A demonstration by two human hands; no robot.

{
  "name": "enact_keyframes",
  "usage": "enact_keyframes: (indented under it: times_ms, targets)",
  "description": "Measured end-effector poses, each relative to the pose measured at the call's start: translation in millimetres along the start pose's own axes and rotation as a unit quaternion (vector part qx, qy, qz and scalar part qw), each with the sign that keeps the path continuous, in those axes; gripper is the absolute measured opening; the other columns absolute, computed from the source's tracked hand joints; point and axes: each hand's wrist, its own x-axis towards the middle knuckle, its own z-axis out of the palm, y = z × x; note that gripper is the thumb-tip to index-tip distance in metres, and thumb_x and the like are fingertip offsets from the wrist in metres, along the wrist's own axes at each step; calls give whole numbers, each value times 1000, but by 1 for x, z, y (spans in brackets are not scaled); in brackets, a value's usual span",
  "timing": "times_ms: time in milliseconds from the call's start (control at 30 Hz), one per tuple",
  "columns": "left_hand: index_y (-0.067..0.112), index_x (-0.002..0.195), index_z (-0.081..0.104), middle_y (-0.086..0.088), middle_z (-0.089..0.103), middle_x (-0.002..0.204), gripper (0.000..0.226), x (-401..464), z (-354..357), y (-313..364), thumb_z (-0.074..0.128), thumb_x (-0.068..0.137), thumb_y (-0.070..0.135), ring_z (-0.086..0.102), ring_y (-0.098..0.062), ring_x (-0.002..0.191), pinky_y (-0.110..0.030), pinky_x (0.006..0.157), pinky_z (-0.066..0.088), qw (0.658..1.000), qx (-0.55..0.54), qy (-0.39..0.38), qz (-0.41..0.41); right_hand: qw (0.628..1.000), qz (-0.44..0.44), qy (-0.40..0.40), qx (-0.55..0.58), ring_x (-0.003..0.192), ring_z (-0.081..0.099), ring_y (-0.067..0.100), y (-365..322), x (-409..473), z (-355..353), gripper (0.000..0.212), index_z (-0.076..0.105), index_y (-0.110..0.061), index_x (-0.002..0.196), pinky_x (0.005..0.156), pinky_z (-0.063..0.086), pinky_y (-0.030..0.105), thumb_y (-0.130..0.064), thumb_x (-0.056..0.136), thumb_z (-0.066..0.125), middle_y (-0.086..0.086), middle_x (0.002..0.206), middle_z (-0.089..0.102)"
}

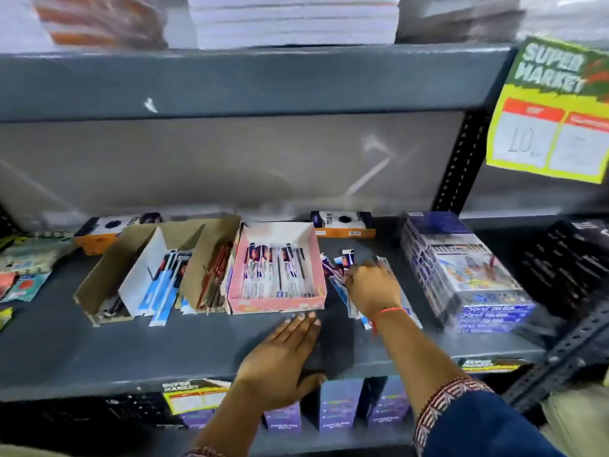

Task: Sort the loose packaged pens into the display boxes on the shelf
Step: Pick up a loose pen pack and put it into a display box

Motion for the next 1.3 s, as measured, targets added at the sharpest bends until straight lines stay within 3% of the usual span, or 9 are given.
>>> enact_keyframes:
  times_ms: [67, 133, 200, 567, 733, 867, 1000, 1167, 1300]
  targets:
    - [7, 151, 21, -2, 12, 155, 104, 1, -4, 0, -9, 78, 74, 16, -18, 142, -32, 114, 7, 999, -20, 39, 4, 1000, 13, 13, 16, 118, 52, 33, 5, 9, 1, 33, 63, -6, 114, 94, 47, 37, -15, 93, 41, 14, 120, 62]
    - [7, 135, 53, -5, 47, 141, 90, 0, 3, -2, 3, 91, 67, 48, -19, 126, -36, 103, 32, 998, -17, 65, -1, 999, 30, 16, 38, 116, 52, 33, 9, 18, 0, 33, 63, -5, 114, 90, 48, 37, -14, 92, 40, 16, 117, 63]
    - [10, 127, 61, -4, 58, 131, 84, 1, 8, -5, 8, 92, 65, 57, -18, 117, -35, 96, 38, 997, -10, 77, 2, 997, 55, 7, 61, 117, 51, 33, 13, 25, 2, 32, 62, -5, 115, 89, 48, 38, -11, 91, 42, 16, 118, 62]
    - [10, 131, 53, -3, 57, 132, 80, -1, 6, -4, 13, 92, 66, 55, -17, 118, -28, 105, 23, 996, -1, 89, -7, 975, 193, -26, 107, 124, 46, 37, 33, 39, 6, 40, 53, -1, 127, 98, 45, 44, -10, 90, 41, 20, 132, 51]
    - [12, 126, 62, -1, 59, 130, 82, 0, 6, -4, 9, 92, 65, 57, -14, 117, -31, 101, 35, 996, 2, 94, 1, 969, 113, -62, 211, 92, 65, 31, 7, 42, 10, 24, 63, -1, 102, 79, 55, 35, -18, 88, 52, 14, 92, 65]
    - [14, 122, 66, 1, 61, 127, 84, -1, -1, -3, 5, 92, 64, 58, -13, 115, -26, 105, 31, 997, -12, 80, -12, 970, 102, -90, 201, 116, 54, 37, -9, 38, 16, 47, 45, -7, 128, 99, 49, 45, -18, 85, 61, 18, 126, 52]
    - [14, 124, 65, 1, 60, 128, 83, -2, -4, -4, 7, 91, 65, 56, -12, 116, -25, 109, 11, 998, -17, 56, -12, 966, 121, -59, 221, 110, 59, 36, -1, 41, 16, 36, 49, -6, 122, 94, 51, 43, -5, 86, 54, 20, 120, 61]
    - [12, 122, 66, -2, 61, 127, 86, -2, -3, -2, 4, 92, 63, 57, -15, 116, -27, 105, 21, 998, -26, 57, -8, 984, 127, -15, 122, 125, 43, 35, 5, 30, 12, 39, 50, -9, 126, 100, 40, 46, -11, 87, 52, 16, 132, 49]
    - [12, 120, 68, -2, 62, 125, 86, -1, -3, 0, 2, 93, 61, 59, -15, 114, -30, 99, 38, 997, -31, 68, -6, 994, 99, -24, 30, 125, 44, 33, -3, 22, 11, 39, 56, -9, 123, 99, 41, 43, -26, 88, 55, 13, 128, 55]
